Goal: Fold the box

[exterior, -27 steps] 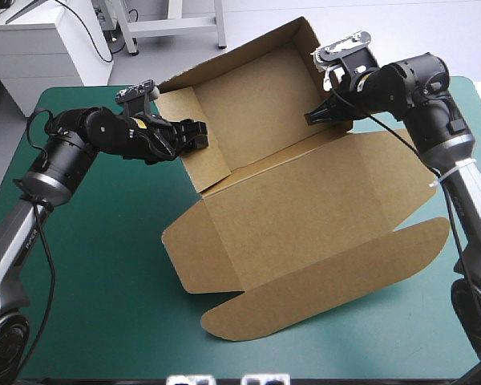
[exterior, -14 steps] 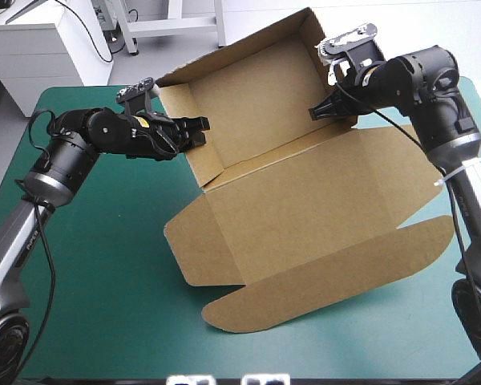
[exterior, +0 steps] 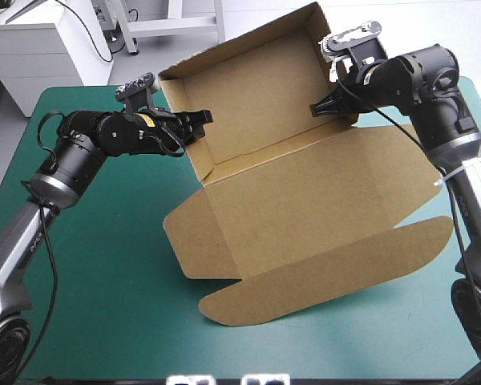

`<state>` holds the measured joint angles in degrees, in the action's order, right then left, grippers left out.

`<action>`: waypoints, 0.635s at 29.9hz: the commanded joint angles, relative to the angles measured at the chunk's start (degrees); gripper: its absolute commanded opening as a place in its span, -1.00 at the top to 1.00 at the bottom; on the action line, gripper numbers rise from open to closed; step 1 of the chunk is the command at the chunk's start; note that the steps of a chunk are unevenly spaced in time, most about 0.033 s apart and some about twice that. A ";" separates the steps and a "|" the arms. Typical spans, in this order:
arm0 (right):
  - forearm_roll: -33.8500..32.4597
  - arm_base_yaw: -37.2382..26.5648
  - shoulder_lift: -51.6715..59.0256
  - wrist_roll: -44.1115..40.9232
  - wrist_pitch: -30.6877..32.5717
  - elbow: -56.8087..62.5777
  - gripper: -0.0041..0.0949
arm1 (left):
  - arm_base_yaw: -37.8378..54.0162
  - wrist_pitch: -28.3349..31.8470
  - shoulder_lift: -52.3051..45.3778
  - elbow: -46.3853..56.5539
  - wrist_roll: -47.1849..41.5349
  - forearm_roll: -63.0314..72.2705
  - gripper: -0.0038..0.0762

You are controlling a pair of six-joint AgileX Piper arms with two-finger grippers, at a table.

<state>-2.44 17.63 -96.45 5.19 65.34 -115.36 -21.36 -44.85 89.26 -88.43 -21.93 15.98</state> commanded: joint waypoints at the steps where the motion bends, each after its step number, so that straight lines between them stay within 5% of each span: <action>1: 0.56 0.35 1.97 -1.65 -1.83 -1.79 0.92 | -0.69 3.25 -2.36 -1.78 -0.34 -4.08 0.92; 9: -0.23 0.35 -1.35 -4.16 3.04 -1.79 0.92 | -0.67 0.00 -1.91 -2.74 -0.21 -8.71 0.92; 19: -1.50 0.35 -3.22 -8.33 6.30 1.69 0.92 | -0.67 -17.90 9.64 -18.30 5.10 -10.76 0.92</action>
<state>-2.73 18.17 -102.38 -3.06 71.46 -113.51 -21.92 -59.59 98.30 -101.06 -19.81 7.27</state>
